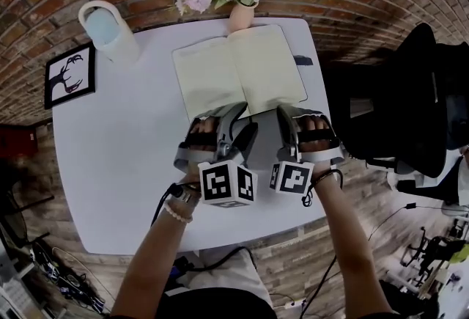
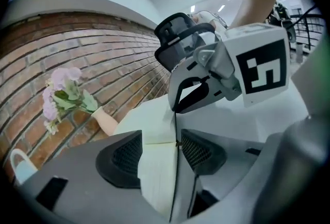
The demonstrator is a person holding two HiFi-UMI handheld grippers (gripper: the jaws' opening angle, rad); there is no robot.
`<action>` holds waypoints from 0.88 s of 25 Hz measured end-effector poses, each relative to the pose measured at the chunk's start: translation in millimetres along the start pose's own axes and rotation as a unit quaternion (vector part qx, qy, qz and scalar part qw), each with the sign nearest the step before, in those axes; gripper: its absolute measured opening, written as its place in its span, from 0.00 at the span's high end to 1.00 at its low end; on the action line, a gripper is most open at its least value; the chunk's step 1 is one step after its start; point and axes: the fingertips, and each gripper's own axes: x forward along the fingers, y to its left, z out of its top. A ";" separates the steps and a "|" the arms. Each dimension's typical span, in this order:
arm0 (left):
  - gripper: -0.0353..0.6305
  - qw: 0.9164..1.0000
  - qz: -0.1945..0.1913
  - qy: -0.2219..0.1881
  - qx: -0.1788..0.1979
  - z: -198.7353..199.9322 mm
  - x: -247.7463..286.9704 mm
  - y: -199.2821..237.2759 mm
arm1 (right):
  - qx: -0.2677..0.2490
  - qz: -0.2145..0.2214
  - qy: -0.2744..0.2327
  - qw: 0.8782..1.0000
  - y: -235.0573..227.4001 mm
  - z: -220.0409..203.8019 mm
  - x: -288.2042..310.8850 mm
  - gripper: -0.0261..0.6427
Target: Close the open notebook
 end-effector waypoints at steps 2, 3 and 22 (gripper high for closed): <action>0.59 1.000 -0.002 0.002 0.025 5.0 11.7 -4.9 | -0.001 -0.002 -0.001 1.000 -0.1 -0.7 -0.3 0.89; 0.59 0.999 -0.003 0.003 0.034 6.7 17.1 -6.8 | -0.001 -0.002 -0.001 1.000 0.1 -0.9 -0.1 0.89; 0.68 0.999 -0.002 0.023 0.041 7.5 51.4 -13.9 | 0.013 0.005 -0.016 1.000 3.4 1.5 -1.4 0.89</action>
